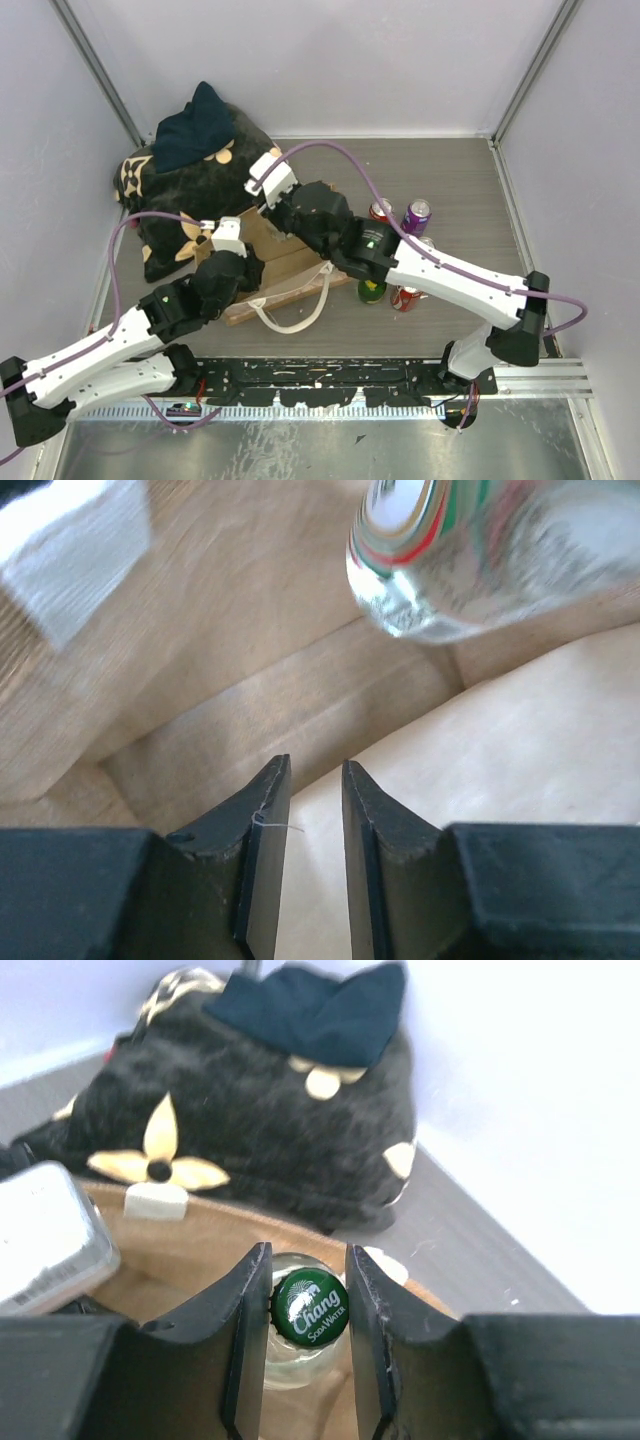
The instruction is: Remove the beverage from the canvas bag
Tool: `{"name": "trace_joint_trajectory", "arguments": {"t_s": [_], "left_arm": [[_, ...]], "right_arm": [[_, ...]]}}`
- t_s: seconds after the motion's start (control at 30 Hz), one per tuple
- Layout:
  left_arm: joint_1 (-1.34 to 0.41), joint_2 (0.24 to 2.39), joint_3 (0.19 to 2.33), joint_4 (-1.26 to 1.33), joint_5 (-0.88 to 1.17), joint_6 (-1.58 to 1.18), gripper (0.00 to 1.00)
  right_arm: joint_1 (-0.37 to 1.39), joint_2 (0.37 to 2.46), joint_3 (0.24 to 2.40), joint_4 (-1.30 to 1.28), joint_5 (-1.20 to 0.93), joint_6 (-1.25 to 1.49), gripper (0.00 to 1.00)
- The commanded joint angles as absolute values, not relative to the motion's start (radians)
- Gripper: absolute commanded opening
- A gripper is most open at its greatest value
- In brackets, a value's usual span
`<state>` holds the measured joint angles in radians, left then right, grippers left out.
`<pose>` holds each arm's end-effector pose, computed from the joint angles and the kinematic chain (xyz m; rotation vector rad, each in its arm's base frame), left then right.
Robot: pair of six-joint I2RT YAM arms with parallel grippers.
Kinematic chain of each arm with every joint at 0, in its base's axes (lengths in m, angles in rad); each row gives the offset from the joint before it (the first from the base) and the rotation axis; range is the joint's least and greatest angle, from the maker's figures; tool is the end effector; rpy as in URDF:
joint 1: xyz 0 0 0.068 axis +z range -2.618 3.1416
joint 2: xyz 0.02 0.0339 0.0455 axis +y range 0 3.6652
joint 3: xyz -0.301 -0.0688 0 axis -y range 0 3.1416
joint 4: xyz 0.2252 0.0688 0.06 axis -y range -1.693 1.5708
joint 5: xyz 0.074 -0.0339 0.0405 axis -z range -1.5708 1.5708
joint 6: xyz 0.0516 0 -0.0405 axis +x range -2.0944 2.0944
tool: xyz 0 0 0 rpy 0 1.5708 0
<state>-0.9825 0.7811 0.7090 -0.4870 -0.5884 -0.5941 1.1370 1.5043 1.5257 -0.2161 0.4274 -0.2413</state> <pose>0.0984 -0.0958 0.3070 0.0571 2.0461 -0.3617 0.1634 0.3018 0.4552 -0.8612 1.5302 0.2772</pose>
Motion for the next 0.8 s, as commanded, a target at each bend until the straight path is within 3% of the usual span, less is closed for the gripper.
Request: {"name": "trace_joint_trajectory", "arguments": {"t_s": [0.0,0.43,0.77], "left_arm": [[-0.982,0.839,0.771,-0.306,-0.576,-0.447,0.35],[-0.968,1.016,0.816,-0.145,-0.52,-0.35,0.37],[-0.771,1.196,0.84,-0.017,-0.378,-0.323,0.36]], "right_arm": [[1.143,1.38,1.7,-0.05,0.549,-0.4,0.0],[1.13,1.382,1.819,0.114,0.798,-0.7,0.0],[0.893,1.278,1.676,0.029,0.782,-0.47,0.0]]}}
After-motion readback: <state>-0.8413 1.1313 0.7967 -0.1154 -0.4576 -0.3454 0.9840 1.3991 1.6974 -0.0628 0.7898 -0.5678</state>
